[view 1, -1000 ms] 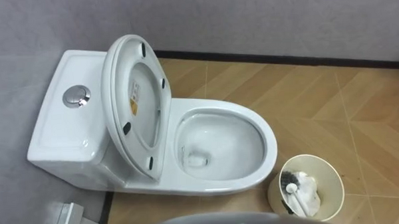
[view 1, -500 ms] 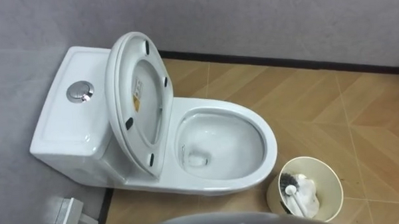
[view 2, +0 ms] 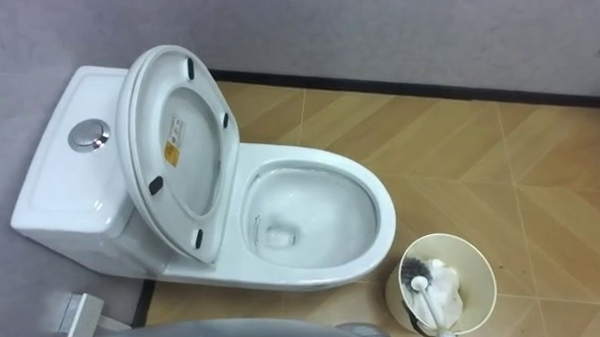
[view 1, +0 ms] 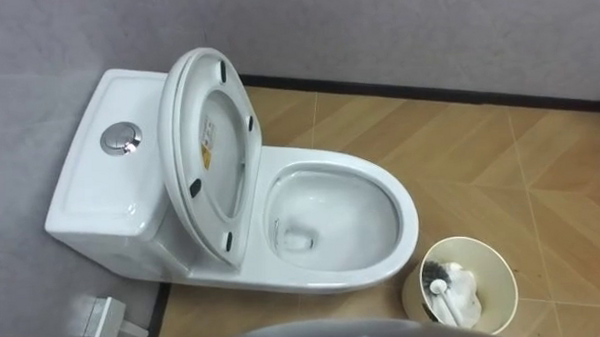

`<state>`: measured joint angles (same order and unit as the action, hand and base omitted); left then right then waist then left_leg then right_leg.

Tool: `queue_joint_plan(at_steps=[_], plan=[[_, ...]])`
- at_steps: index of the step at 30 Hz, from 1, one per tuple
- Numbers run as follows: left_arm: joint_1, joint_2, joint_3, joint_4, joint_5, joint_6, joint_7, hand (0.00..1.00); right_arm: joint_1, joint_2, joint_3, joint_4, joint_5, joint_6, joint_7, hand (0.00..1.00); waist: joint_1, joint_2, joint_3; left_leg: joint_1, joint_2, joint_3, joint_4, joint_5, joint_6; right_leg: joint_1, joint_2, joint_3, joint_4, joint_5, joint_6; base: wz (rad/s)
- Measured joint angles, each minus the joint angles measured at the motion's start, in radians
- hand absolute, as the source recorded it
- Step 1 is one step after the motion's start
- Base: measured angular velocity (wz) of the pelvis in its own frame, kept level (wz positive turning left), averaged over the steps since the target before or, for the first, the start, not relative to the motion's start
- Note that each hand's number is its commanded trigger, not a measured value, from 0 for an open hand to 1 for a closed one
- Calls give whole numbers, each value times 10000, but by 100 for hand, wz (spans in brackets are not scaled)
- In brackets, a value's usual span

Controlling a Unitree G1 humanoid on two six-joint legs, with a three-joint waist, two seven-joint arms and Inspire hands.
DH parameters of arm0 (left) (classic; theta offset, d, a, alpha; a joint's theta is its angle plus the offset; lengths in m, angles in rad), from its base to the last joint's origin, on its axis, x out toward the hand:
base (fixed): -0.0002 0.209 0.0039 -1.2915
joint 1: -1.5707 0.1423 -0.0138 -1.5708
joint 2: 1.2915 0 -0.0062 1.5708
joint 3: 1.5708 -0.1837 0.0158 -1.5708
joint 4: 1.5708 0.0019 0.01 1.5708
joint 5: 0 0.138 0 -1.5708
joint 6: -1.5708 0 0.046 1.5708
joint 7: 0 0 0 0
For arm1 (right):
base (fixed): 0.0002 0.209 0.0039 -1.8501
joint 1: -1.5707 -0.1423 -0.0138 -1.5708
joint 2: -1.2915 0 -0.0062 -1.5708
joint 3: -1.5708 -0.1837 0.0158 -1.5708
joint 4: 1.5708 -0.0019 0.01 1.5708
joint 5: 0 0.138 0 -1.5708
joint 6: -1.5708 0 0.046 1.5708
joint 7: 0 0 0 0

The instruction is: Brush toilet

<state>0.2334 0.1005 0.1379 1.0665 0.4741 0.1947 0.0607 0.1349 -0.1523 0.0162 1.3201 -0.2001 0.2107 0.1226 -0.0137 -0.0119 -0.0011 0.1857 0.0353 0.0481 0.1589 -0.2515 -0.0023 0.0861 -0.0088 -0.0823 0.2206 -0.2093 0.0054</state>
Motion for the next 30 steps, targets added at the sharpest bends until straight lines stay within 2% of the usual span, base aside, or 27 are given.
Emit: queue_joint_plan(at_steps=[6, 8, 14, 17, 19, 21, 22, 25, 30], plan=[[-8, 59, 155, -111, -765, -56, 474, 0, -36, 4, -101, -36, 266, -16, -560, 0, 12, 51, 10, 23, -6, -35, 18, 1, 1, 16, -7, -30, 21, 1, 0, 0], [-11, 57, 167, -107, -908, -70, 622, 0, -96, 4, -352, -36, 420, -46, -850, 0, 6, 68, 17, 19, -6, -37, 16, 1, 1, 12, -6, -31, 19, -1, 0, 0], [48, 98, 368, -148, -940, -365, 902, 0, -134, -38, -1543, -683, 1299, -478, -1845, 0, -35, 37, 17, 21, 14, 30, -71, 1, 0, -24, 8, -46, 18, 6, -6, -1], [8, 191, 365, -181, -1120, -667, 902, 0, -156, -59, -1680, -1585, 1880, -956, -2276, 0, -36, -18, 28, 22, 28, 49, -66, 1, 0, -23, 25, -34, -7, 22, -18, -1], [9, 295, 367, -190, -1125, -962, 902, 0, -166, -58, -1738, -2305, 1954, -1478, -2534, 0, -57, -63, 27, 18, 28, 48, -66, 2, -1, -4, 23, -37, -50, 23, -17, 0], [18, 311, 366, -250, -1135, -1089, 903, 0, -179, -56, -1849, -2825, 1954, -1695, -2732, 0, -41, -68, 24, -20, 22, 53, -62, 2, 0, -11, 21, -31, -128, 36, -6, 0], [24, 311, 362, -273, -1159, -1162, 903, 0, -185, -54, -1874, -3240, 1904, -1755, -2868, 0, -38, -122, -8, -36, 20, 69, -59, 2, 0, -41, 22, -17, -156, 45, -2, 0], [51, 366, 354, -285, -1301, -1296, 903, 0, -297, -60, -1878, -3723, 1926, -2120, -3178, 0, -44, -132, 4, -33, 26, 66, -61, 2, 0, -30, 38, 5, -166, 63, -1, 0], [-9, 536, 364, -496, -1265, -1576, 903, 0, -690, -96, -1877, -4088, 2161, -2398, -3696, 0, 33, -178, -43, -368, 47, 194, 21, 2, 0, -327, 44, 21, -131, 88, -30, -4]])
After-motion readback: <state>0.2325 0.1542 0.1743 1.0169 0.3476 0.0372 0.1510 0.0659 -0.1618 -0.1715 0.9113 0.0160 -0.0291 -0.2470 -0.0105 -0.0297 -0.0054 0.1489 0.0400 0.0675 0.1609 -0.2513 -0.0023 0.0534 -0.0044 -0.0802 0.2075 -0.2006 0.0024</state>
